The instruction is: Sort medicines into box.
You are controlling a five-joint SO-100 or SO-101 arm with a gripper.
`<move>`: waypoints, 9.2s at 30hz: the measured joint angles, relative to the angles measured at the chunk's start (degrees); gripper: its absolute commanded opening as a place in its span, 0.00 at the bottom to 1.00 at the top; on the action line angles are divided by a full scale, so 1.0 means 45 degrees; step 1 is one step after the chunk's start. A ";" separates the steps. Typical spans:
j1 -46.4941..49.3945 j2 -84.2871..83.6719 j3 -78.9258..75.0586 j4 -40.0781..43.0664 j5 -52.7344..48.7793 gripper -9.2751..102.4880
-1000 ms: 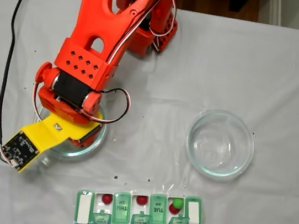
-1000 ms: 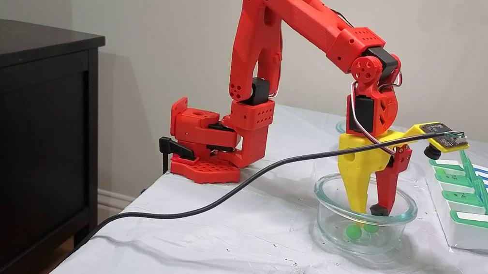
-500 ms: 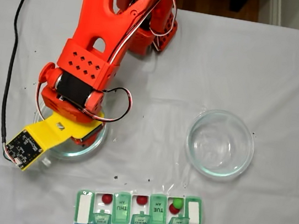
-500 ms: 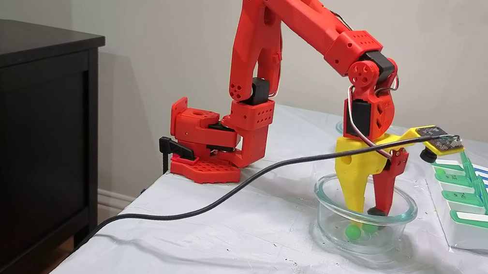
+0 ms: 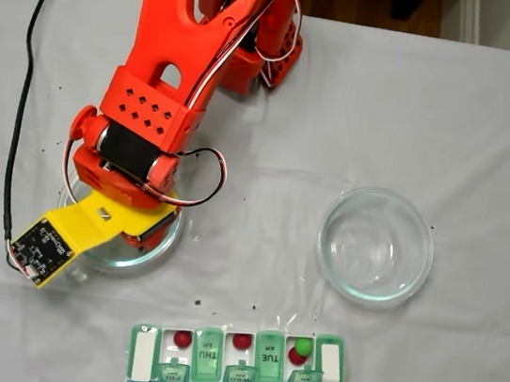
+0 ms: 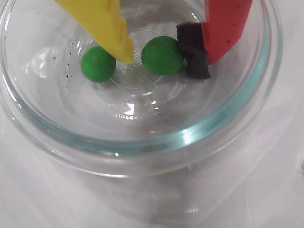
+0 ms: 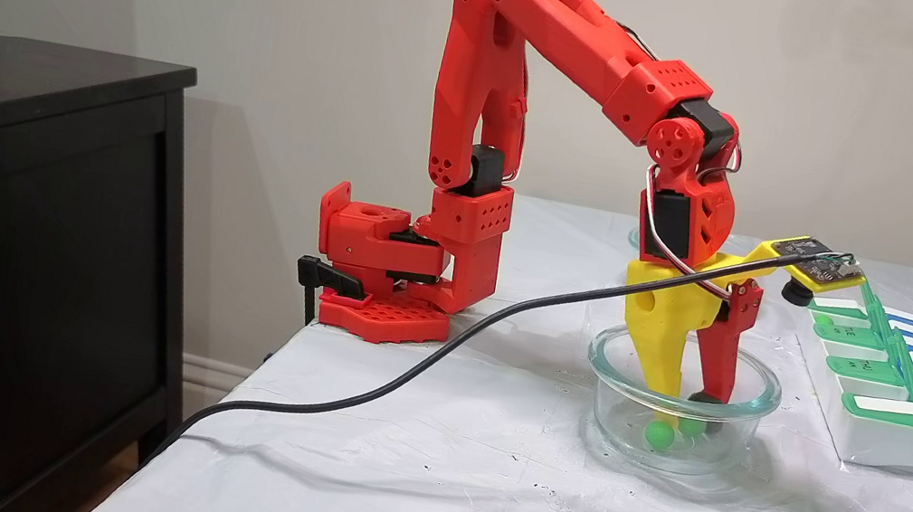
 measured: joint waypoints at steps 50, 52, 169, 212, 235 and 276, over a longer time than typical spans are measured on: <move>-0.0352 0.1309 0.1113 -0.0508 0.0195 0.08; -0.0254 0.2188 0.1133 -0.0156 0.0195 0.08; 0.1211 0.3691 -0.1016 0.4219 -0.0918 0.08; 0.2559 -0.0039 -0.1875 0.2539 -0.1582 0.24; 0.2500 -0.0547 -0.1895 0.1582 -0.1465 0.23; 0.2402 -0.1016 -0.1895 0.1523 -0.0996 0.12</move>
